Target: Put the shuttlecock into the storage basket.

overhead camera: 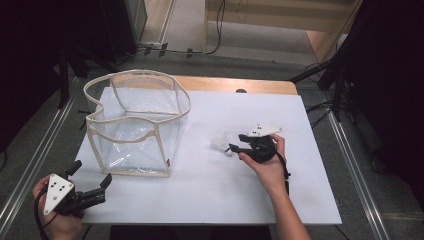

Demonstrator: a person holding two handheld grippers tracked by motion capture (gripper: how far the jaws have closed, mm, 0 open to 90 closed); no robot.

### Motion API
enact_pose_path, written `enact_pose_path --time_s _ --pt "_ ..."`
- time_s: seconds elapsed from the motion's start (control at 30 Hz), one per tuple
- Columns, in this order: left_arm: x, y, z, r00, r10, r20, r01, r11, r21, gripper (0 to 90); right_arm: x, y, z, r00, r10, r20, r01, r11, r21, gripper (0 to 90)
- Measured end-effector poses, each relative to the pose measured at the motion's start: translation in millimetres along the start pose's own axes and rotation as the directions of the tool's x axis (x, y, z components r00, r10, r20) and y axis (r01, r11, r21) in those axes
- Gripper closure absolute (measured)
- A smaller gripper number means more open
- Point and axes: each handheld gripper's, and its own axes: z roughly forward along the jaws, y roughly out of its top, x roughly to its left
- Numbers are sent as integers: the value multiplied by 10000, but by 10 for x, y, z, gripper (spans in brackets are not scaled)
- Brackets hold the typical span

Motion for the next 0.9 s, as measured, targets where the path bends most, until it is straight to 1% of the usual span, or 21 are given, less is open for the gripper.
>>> enact_pose_path --time_s 0.03,0.1,0.13,0.17,0.2,0.37,0.43,0.5,0.57,0.6,0.63,0.67,0.7,0.73,0.8,0.9 --pt "-1 -1 0 10000 5 4 -5 10000 -3 0 -9 -2 -23 10000 24 4 -24 10000 36 207" --pt "-3 -1 -1 10000 5 6 -5 10000 0 0 -20 -11 -54 9995 311 39 -311 9995 9 26" --pt "-3 -1 -1 10000 16 3 -16 10000 13 0 -20 -11 -54 9995 311 39 -311 9995 9 26" --pt "-4 -1 0 10000 20 -3 -20 10000 18 0 -18 -16 -64 9990 441 59 -440 9990 -12 0" --pt "-5 -1 1 10000 37 -8 -37 10000 20 0 -19 -17 -72 9988 490 4 -490 9988 -2 0" --pt "-6 -1 -1 10000 30 8 -30 10000 10 0 -21 -22 -31 9986 519 90 -521 9980 351 0" --pt "-4 -1 -2 10000 29 32 -29 10000 5 0 -28 -29 5 9975 637 317 -655 9961 594 0" --pt "-3 -1 -2 10000 29 34 -29 10000 1 0 -23 -35 36 9976 620 305 -639 9957 666 48" --pt "-3 -1 -2 10000 18 33 -18 10000 -15 0 -8 -31 70 9972 546 511 -587 9948 837 49" --pt "-3 -1 -3 10000 -3 21 3 10000 -16 0 -3 -29 85 9973 567 461 -604 9945 852 53" --pt "-3 -1 -3 10000 -17 21 17 10000 -24 0 2 -27 96 9974 561 456 -600 9941 900 90" --pt "-3 -1 -3 10000 -15 20 15 10000 -22 0 13 -25 105 9965 587 594 -640 9937 925 134" --pt "-3 -1 -3 10000 0 25 0 10000 -17 0 17 -22 118 9967 493 640 -554 9937 970 134" --pt "-4 -1 -3 10000 13 29 -13 10000 -22 0 24 -19 131 9966 516 641 -580 9930 1029 135" --pt "-5 -1 -3 10000 33 26 -33 10000 0 0 41 -21 170 9976 432 547 -494 9918 1178 183" --pt "-5 -2 -2 10000 36 27 -36 10000 -2 0 58 -22 195 9977 380 556 -450 9902 1320 204"
